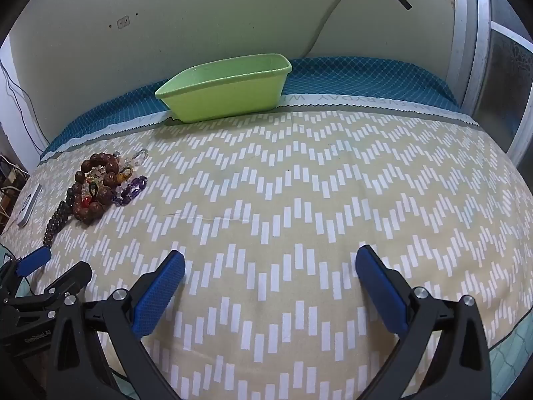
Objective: Organize jewelry
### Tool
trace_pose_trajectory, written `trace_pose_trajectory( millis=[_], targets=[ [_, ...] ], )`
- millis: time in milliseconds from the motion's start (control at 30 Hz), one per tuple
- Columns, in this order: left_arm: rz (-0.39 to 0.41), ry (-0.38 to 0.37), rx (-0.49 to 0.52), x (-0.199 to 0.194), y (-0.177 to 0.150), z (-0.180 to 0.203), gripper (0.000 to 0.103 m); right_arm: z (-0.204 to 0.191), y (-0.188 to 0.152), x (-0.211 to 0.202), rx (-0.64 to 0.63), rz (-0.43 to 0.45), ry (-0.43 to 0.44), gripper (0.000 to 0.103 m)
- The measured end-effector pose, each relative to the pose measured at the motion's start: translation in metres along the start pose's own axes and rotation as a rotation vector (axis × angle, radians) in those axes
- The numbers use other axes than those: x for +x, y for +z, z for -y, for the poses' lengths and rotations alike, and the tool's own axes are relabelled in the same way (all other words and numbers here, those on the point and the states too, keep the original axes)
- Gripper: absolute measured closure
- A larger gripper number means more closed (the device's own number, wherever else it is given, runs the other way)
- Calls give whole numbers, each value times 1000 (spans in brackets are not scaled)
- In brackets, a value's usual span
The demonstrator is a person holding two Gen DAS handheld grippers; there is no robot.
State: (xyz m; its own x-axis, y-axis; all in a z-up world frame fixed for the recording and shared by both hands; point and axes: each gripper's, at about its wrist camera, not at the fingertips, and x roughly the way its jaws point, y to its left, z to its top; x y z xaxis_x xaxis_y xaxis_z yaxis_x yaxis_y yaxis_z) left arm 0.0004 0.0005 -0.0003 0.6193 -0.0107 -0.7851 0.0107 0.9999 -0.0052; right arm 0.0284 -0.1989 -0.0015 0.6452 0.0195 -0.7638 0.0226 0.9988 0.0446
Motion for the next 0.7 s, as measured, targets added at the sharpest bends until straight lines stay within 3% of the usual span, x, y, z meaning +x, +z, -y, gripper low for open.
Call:
trace_pose_trajectory(
  millis=[233, 700],
  targets=[
    [0, 2, 2, 0, 0, 0, 4, -3, 0, 2, -22, -10, -23, 17],
    [0, 4, 3, 0, 0, 0, 4, 0, -3, -8, -5, 7, 17, 17]
  ],
)
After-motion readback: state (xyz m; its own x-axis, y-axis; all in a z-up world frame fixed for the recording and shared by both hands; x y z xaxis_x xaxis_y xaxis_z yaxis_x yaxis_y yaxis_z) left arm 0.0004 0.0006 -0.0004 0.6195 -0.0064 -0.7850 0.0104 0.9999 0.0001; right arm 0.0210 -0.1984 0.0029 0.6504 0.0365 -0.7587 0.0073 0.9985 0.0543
